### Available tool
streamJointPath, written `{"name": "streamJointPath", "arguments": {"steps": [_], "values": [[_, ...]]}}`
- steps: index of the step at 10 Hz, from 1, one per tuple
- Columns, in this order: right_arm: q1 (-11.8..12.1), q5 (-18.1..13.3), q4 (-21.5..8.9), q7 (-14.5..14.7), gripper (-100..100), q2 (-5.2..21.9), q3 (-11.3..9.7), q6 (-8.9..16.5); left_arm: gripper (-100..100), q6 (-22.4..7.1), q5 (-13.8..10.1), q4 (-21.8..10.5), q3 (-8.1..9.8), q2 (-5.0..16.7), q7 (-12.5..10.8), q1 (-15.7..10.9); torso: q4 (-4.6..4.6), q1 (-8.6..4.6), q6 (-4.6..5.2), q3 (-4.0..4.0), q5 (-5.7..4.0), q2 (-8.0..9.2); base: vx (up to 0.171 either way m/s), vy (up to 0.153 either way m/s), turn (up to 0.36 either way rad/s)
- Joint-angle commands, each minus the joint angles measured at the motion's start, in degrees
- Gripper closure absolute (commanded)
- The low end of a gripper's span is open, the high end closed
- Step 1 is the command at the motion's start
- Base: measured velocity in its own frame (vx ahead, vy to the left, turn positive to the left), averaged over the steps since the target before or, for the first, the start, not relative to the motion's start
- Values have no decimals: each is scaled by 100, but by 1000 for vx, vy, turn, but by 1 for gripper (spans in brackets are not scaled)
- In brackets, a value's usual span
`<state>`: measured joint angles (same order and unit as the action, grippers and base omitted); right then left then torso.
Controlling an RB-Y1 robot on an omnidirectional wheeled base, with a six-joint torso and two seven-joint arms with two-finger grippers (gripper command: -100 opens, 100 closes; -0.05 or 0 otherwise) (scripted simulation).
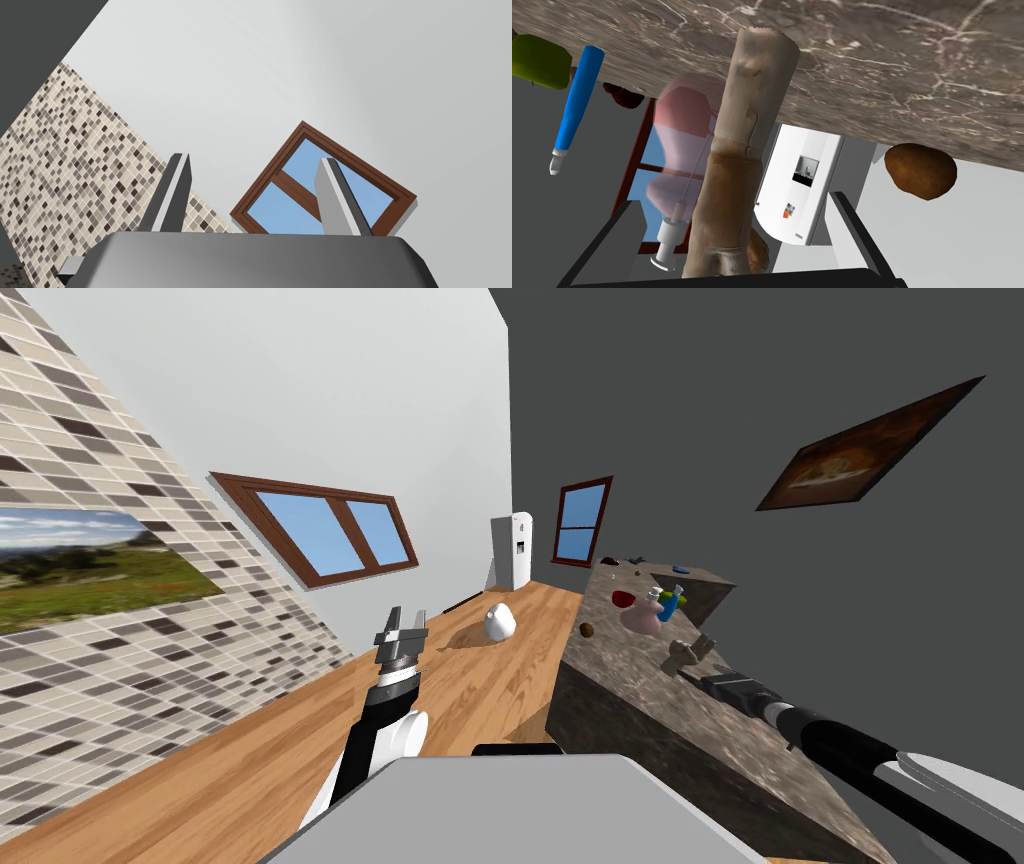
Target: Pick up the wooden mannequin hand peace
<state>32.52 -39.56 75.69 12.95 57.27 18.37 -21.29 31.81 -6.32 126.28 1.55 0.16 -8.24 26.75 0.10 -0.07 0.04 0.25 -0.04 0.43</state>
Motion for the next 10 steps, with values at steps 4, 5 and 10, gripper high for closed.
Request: {"name": "streamJointPath", "arguments": {"steps": [4, 5, 10], "values": [[-785, -622, -456, -603, -100, 51, -312, 144, 0, 0, 0, 0, 0, 0, 0, 1, 3, 0, 4, 5, 1, 6, -107, -15, 64], [-1065, -885, -740, -829, -100, 83, -523, 243, 0, 0, 0, 0, 0, 0, 0, 1, -1, 3, 4, -6, 1, -15, -96, -5, 134], [-1832, -1619, -1278, -1567, -100, 147, -946, 441, 0, 0, 0, 0, 1, 0, 0, 2, -1, 4, 6, -5, 2, -13, -105, -12, 72]]}}
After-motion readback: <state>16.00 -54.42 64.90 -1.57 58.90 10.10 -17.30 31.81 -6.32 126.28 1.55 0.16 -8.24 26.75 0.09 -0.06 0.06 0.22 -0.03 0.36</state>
